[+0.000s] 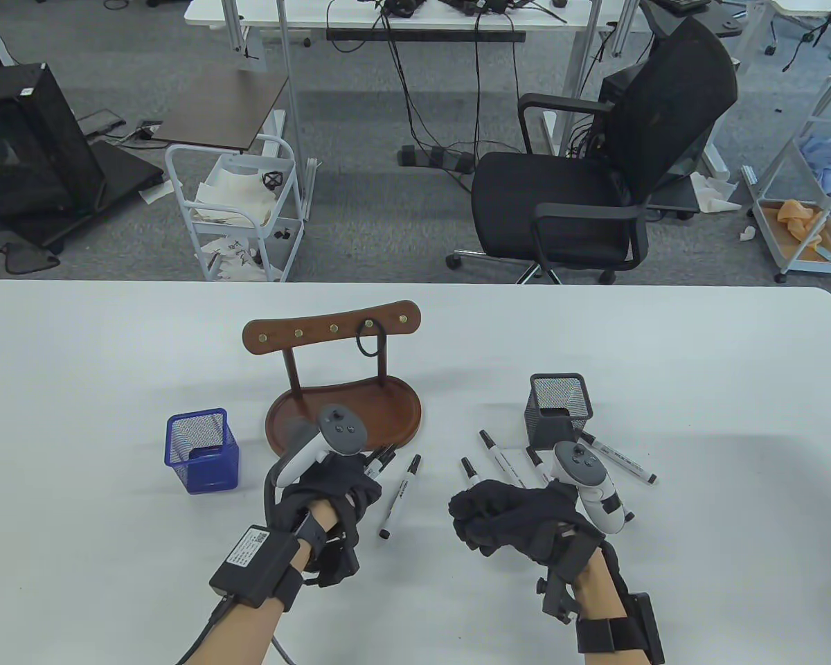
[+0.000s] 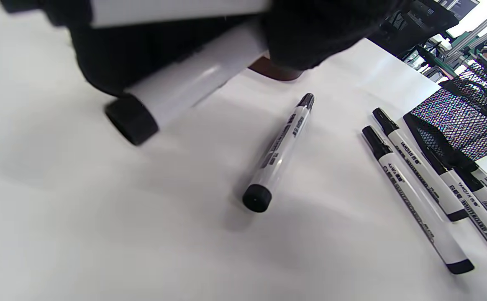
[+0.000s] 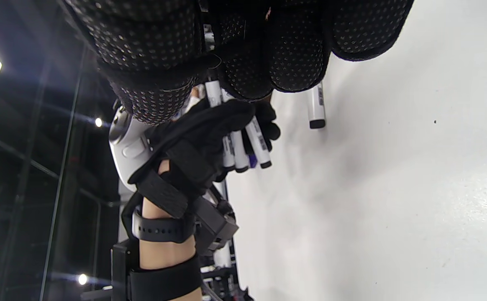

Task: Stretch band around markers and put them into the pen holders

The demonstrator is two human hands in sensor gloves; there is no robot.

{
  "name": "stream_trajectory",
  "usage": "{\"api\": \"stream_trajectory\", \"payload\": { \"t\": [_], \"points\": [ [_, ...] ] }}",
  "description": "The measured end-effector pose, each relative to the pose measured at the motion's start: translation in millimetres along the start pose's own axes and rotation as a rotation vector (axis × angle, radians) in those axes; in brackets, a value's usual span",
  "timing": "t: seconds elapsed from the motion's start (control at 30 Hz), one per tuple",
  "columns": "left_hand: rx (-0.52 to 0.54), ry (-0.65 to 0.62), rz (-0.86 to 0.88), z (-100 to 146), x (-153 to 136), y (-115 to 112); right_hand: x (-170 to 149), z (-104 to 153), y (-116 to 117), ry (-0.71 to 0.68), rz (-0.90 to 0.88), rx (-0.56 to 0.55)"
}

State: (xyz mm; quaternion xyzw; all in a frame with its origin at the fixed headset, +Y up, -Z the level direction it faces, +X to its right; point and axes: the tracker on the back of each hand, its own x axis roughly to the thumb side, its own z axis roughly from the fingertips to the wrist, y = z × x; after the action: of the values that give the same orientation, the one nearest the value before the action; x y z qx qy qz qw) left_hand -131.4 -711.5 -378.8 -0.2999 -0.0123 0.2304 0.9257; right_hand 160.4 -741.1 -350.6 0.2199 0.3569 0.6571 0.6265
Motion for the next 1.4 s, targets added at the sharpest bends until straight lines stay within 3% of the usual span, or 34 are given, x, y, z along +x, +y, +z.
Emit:
{"api": "stream_trajectory", "payload": {
  "t": [0.47,0.8,1.4],
  "points": [
    [-0.003,-0.008,0.004,-11,20,-3,0,1,-1,-0.004,0.000,-0.003],
    [-0.028,0.009,-0.024,-30,30,-20,1,2,-2,-0.011,-0.002,-0.011],
    [0.051,0.102,-0.139,-44,37,-40,1,5,-5,0.000,0.005,-0.033]
  ]
}}
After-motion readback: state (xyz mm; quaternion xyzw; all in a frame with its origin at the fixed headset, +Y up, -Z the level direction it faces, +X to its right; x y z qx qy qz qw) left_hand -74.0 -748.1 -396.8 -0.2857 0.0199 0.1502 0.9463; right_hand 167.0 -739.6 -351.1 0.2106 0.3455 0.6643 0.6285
